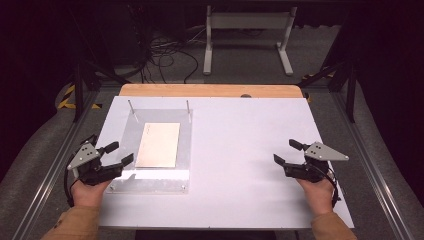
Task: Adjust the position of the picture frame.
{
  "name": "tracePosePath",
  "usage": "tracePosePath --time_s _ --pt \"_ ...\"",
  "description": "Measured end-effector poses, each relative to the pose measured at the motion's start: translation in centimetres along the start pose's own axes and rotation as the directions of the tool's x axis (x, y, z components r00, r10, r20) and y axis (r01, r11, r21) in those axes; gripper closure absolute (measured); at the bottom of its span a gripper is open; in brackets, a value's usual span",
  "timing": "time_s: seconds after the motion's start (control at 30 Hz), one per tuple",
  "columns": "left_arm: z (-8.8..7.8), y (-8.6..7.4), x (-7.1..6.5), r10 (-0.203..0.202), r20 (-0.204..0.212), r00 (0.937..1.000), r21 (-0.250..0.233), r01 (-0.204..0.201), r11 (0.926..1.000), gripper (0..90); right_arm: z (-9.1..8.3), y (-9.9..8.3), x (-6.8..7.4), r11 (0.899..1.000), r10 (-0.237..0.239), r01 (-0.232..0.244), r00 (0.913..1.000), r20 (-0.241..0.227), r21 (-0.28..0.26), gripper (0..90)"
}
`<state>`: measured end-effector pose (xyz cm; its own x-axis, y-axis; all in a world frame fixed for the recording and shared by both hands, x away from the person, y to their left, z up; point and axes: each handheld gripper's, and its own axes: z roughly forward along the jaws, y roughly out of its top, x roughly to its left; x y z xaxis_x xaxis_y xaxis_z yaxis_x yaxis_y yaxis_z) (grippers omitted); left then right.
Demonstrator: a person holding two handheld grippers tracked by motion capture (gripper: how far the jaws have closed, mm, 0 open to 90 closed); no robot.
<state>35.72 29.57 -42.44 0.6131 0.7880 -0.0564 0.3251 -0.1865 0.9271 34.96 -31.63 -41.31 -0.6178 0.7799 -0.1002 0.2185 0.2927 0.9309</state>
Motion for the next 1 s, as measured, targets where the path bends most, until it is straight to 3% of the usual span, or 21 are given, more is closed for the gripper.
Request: tracePosePath --time_s 0.1,0.17,0.43,0.47,0.5,0.53,0.6,0.63,0.67,0.7,0.83,1.0 --pt "0.1 0.2 1.2 -0.051 -0.02 0.9985 -0.003 0.051 0.9987 27.1 0.1 0.2 0.2 1.0 -0.011 0.011 0.9999 -0.008 0.006 25.1" --pt "0.1 0.3 1.7 -0.065 -0.025 0.9976 -0.009 0.064 0.9979 27.5 0.1 0.2 0.2 1.0 -0.014 0.014 0.9998 -0.011 0.006 26.0" --pt "0.5 1.0 2.7 -0.059 -0.043 0.9973 0.011 0.059 0.9982 36.4 0.0 0.3 0.1 0.999 -0.028 0.028 0.9995 -0.017 0.018 30.7" --pt "0.7 1.3 2.8 -0.051 -0.037 0.998 0.035 0.052 0.9981 49.5 0.0 0.3 0.1 0.999 -0.031 0.031 0.9994 -0.014 0.023 31.3" --pt "0.7 1.3 2.8 -0.051 -0.037 0.998 0.035 0.052 0.9981 57.0 0.0 0.3 0.1 0.999 -0.031 0.031 0.9994 -0.014 0.023 31.3" --pt "0.8 1.4 2.9 -0.036 -0.042 0.9985 0.051 0.038 0.998 57.0 -0.1 0.3 0.2 0.999 -0.032 0.033 0.9994 -0.014 0.024 31.8" --pt "1.0 1.5 3.1 -0.038 -0.031 0.9988 0.071 0.04 0.9966 79.8 -0.1 0.4 0.2 0.999 -0.034 0.034 0.9993 -0.013 0.032 33.0" --pt "1.2 1.5 3.2 -0.044 -0.029 0.9986 0.09 0.047 0.9949 87.4 -0.1 0.4 0.2 0.999 -0.035 0.036 0.9993 -0.014 0.033 33.7" --pt "1.4 1.6 3.4 -0.054 -0.026 0.9982 0.107 0.056 0.9926 89.5 -0.1 0.4 0.3 0.998 -0.038 0.038 0.9992 -0.014 0.04 35.2" --pt "1.8 1.9 3.8 -0.049 -0.047 0.9977 0.142 0.056 0.9882 89.6 -0.1 0.5 0.3 0.997 -0.044 0.045 0.999 -0.012 0.055 37.5" --pt "2.4 2.2 4.7 -0.073 -0.071 0.9948 0.158 0.083 0.9839 89.7 0.0 0.5 0.4 0.997 -0.046 0.047 0.9988 -0.018 0.067 39.7" --pt "3.5 2.3 7.0 -0.138 -0.09 0.9863 0.214 0.155 0.9646 89.7 0.1 0.7 0.6 0.996 -0.046 0.048 0.9985 -0.029 0.07 40.6"
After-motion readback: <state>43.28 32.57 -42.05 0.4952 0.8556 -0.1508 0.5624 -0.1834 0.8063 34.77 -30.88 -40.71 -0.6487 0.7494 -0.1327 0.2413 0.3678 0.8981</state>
